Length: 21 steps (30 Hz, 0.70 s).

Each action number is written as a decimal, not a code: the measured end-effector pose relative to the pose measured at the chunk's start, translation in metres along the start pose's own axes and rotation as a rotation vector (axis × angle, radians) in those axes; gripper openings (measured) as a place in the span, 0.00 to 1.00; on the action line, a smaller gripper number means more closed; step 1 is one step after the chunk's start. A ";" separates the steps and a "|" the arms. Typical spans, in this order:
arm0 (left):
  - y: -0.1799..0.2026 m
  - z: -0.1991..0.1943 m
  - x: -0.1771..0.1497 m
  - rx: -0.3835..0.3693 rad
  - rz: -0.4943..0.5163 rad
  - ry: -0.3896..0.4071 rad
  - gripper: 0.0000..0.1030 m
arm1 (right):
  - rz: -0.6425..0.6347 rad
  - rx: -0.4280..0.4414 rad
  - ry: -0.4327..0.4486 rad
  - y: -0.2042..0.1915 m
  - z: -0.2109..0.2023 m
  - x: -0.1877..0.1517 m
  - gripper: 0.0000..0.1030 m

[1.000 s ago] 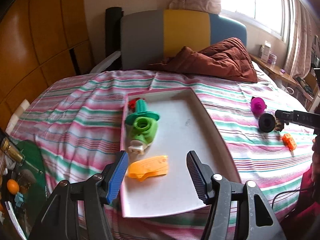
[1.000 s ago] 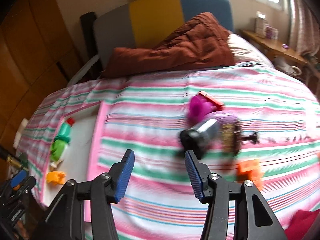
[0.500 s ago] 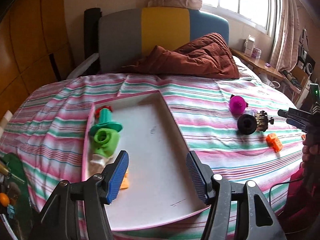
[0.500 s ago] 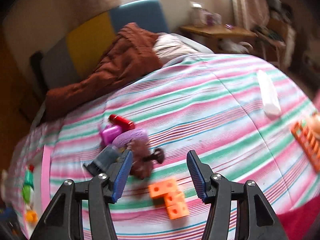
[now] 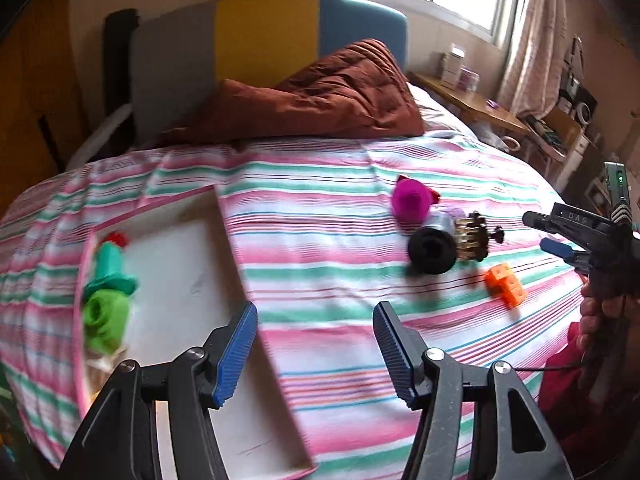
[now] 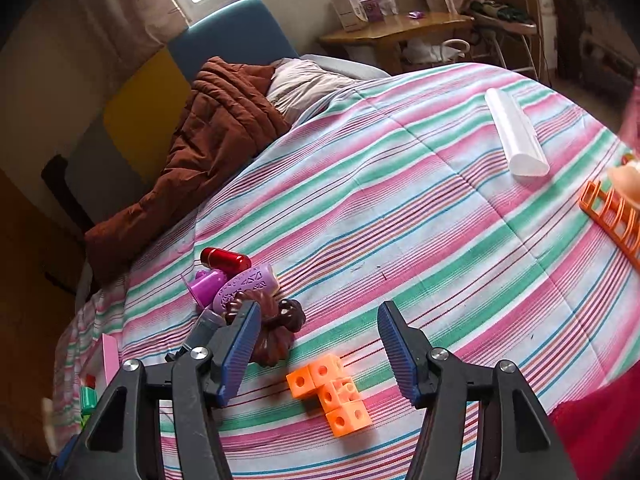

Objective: Organize rigid objects
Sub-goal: 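Grasp the black clear-topped cylinder with the left gripper while the right gripper approaches the brown knob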

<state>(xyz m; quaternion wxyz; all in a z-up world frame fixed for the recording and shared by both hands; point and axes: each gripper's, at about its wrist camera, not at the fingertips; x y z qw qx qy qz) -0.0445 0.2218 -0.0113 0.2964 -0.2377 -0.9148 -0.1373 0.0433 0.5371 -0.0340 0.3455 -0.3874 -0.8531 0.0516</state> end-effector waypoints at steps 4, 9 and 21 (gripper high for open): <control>0.024 0.016 0.017 -0.049 0.042 -0.009 0.59 | 0.008 0.008 0.000 0.001 -0.001 0.001 0.60; 0.057 0.041 0.035 -0.102 0.157 -0.024 0.59 | 0.027 0.026 0.000 0.003 -0.001 0.002 0.61; 0.111 0.108 0.071 -0.203 0.287 -0.101 0.64 | 0.079 0.061 -0.035 0.009 0.006 0.003 0.63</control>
Point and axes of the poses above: each gripper's, at about its wrist camera, not at the fingertips, and z roughly the way its jaws point, y to its right, x to its top, and after that the axes turned 3 degrees about -z, right-handed
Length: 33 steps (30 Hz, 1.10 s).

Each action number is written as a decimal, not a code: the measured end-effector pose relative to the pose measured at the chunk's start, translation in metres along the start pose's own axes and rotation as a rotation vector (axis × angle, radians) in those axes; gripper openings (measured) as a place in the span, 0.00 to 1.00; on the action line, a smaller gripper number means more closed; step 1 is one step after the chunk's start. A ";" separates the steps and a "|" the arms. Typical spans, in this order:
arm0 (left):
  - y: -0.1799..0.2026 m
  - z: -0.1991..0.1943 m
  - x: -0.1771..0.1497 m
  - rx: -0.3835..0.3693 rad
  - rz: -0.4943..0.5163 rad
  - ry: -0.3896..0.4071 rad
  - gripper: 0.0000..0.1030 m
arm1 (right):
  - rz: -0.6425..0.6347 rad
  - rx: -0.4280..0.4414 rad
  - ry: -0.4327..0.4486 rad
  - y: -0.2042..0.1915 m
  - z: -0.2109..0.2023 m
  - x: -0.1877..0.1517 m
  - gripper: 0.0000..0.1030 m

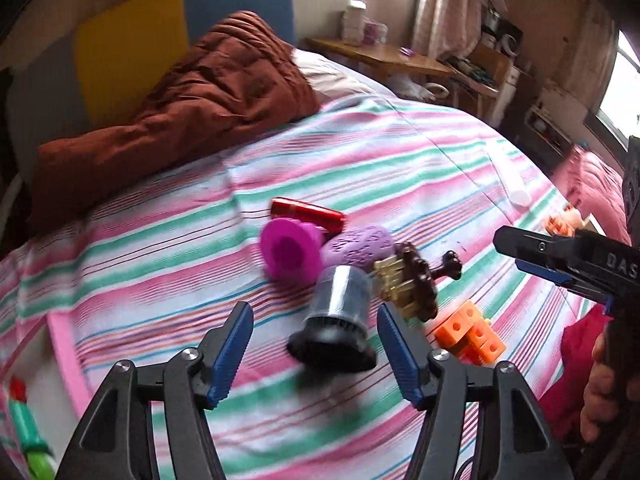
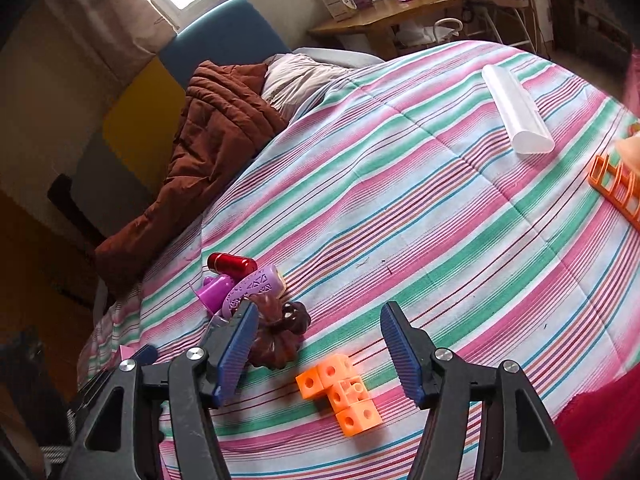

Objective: Organize rigid objects
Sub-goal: 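Grasp the black clear-topped cylinder with the left gripper while the right gripper approaches the brown knob, then grasp the dark brown flower-shaped knob with the right gripper while the left gripper lifts the cylinder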

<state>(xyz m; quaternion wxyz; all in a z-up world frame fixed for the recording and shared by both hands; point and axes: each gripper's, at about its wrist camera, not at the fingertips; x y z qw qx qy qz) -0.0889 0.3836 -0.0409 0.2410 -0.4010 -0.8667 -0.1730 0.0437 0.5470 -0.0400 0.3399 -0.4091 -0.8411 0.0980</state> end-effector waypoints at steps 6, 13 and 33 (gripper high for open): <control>0.000 0.038 0.008 -0.042 0.012 -0.072 0.64 | 0.016 0.002 -0.012 0.003 0.004 0.000 0.64; -0.013 0.036 -0.010 -0.044 -0.050 -0.056 0.42 | 0.017 -0.012 -0.007 0.004 0.006 0.000 0.64; -0.027 -0.032 -0.092 0.042 -0.178 0.016 0.42 | -0.257 -0.005 -0.148 -0.054 0.052 -0.022 0.83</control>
Point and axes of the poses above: each gripper's, at about its wrist camera, not at the fingertips, and z roughly the way its jaws point, y to its right, x to its top, and after that the axes turned 3 degrees about -z, right-handed
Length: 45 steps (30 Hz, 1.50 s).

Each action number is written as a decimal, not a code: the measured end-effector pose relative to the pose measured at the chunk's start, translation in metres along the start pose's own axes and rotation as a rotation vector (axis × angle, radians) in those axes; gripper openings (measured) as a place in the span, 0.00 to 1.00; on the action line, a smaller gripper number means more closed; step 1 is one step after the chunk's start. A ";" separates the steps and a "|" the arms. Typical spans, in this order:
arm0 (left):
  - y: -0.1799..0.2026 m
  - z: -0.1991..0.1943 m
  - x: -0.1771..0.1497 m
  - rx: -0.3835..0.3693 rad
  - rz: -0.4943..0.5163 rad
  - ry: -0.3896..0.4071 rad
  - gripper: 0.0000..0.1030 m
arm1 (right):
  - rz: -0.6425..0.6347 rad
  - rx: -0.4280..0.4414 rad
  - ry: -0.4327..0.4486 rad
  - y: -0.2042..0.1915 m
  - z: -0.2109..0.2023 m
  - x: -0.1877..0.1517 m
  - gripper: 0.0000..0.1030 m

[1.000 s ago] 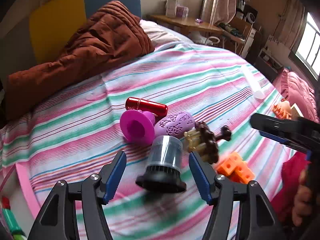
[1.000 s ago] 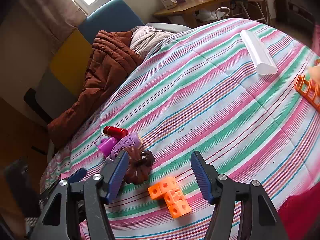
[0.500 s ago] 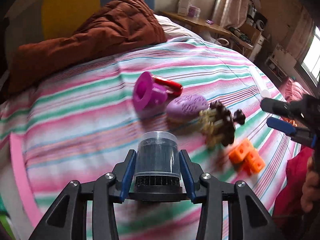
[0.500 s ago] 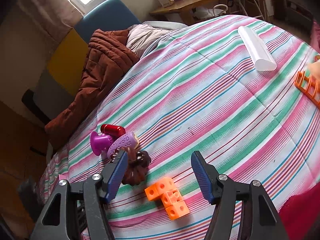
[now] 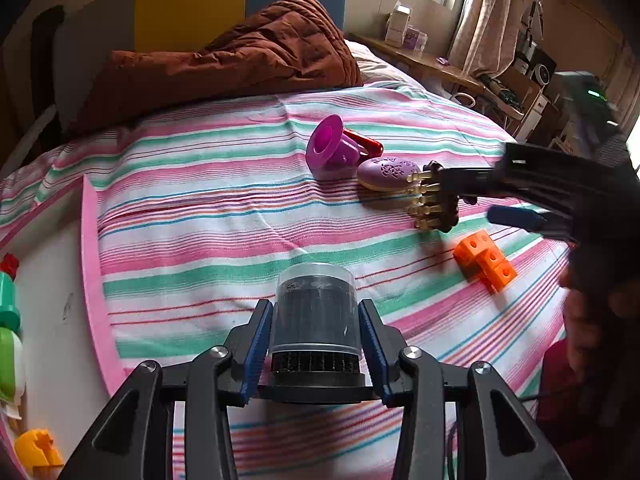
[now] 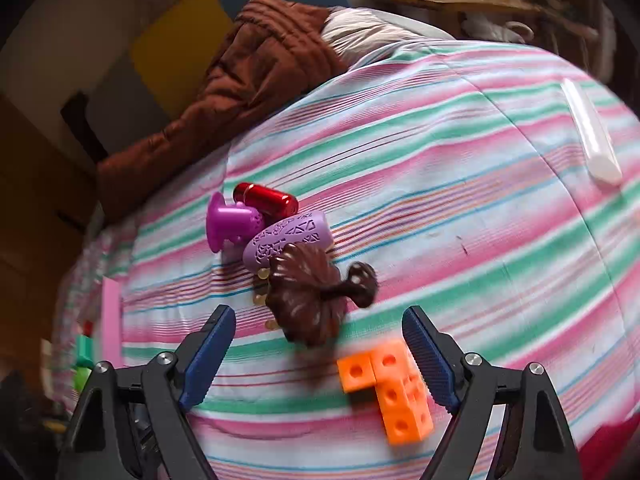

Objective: Organize rigid objects
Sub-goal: 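Grasp the dark brown flower-shaped knob with the right gripper while the left gripper lifts the cylinder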

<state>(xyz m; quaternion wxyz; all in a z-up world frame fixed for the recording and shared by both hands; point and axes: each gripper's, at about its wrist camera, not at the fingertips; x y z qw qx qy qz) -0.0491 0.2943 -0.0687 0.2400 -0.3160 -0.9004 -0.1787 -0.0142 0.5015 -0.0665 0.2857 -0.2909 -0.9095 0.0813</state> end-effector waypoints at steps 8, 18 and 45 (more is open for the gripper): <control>0.000 -0.021 -0.005 0.057 0.011 0.063 0.42 | -0.083 -0.043 -0.020 -0.011 0.030 0.013 0.72; -0.008 -0.057 -0.010 0.127 -0.022 0.127 0.42 | -0.181 0.011 -0.023 -0.032 0.030 0.009 0.71; -0.066 -0.133 -0.051 0.260 -0.137 0.192 0.42 | -0.264 0.081 -0.068 -0.057 0.038 -0.008 0.71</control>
Point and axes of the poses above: each gripper's, at about its wrist camera, not at the fingertips, and z roughly the way its jaws point, y to its right, x to its top, and after that the axes turned 3 degrees about -z, right-handed
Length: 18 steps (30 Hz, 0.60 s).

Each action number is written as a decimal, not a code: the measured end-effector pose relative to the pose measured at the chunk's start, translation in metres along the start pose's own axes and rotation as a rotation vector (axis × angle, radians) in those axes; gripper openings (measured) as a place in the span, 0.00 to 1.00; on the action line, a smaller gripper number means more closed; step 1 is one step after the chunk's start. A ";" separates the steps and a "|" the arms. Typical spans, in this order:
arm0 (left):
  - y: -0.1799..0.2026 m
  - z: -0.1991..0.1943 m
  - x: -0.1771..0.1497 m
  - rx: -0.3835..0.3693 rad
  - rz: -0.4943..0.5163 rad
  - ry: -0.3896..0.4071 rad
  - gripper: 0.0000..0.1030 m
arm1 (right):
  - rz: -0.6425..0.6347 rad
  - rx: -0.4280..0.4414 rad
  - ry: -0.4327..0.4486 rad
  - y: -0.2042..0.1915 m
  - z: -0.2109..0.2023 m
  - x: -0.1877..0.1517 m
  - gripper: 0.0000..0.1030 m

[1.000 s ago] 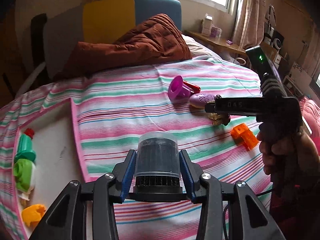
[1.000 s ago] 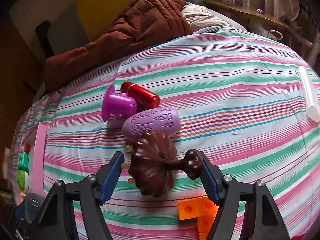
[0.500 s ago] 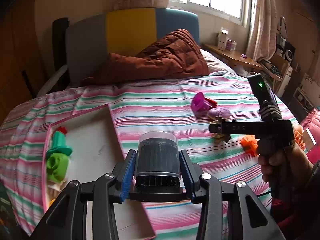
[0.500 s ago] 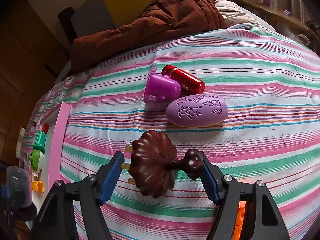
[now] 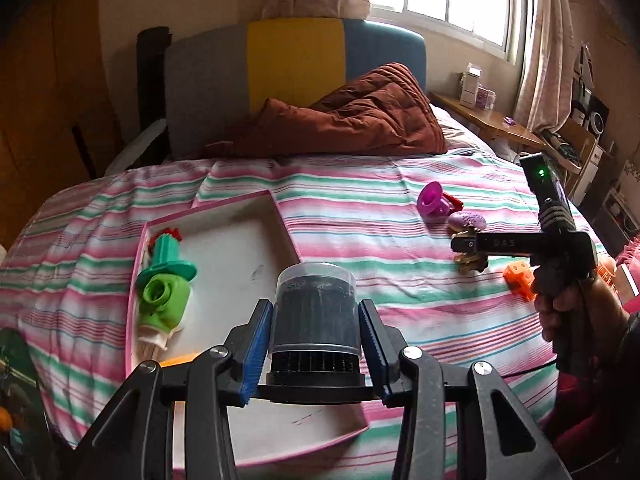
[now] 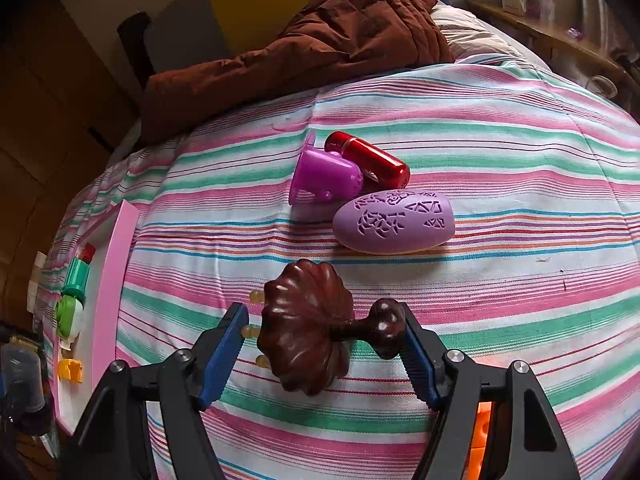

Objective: Organize rigid objects
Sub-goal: 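Grasp the dark brown flower-shaped knob with the right gripper while the left gripper lifts the cylinder, then lower the black cylinder into the tray and open the left gripper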

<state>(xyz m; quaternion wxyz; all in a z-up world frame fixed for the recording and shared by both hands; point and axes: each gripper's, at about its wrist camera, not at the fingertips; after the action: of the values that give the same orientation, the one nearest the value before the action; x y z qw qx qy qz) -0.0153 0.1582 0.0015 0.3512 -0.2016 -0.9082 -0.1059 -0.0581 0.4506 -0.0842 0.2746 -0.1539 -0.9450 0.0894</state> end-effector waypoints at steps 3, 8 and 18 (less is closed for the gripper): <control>-0.016 -0.004 -0.007 -0.005 -0.031 -0.012 0.42 | -0.004 -0.005 0.002 -0.001 0.000 0.000 0.71; -0.060 -0.014 -0.022 0.041 -0.105 -0.020 0.42 | -0.009 -0.007 0.002 0.000 0.000 0.000 0.71; -0.121 -0.016 -0.054 0.069 -0.212 -0.059 0.42 | -0.023 -0.015 0.002 -0.001 0.000 0.001 0.71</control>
<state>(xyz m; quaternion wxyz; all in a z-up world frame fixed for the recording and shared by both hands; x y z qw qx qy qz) -0.0224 0.0287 -0.0294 0.3180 -0.0952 -0.9374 -0.1054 -0.0588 0.4500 -0.0838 0.2754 -0.1449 -0.9470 0.0789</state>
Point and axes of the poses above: each gripper's, at about its wrist camera, not at the fingertips, and z roughly the way its jaws point, y to its right, x to its top, and after that the axes turned 3 degrees about -z, right-handed
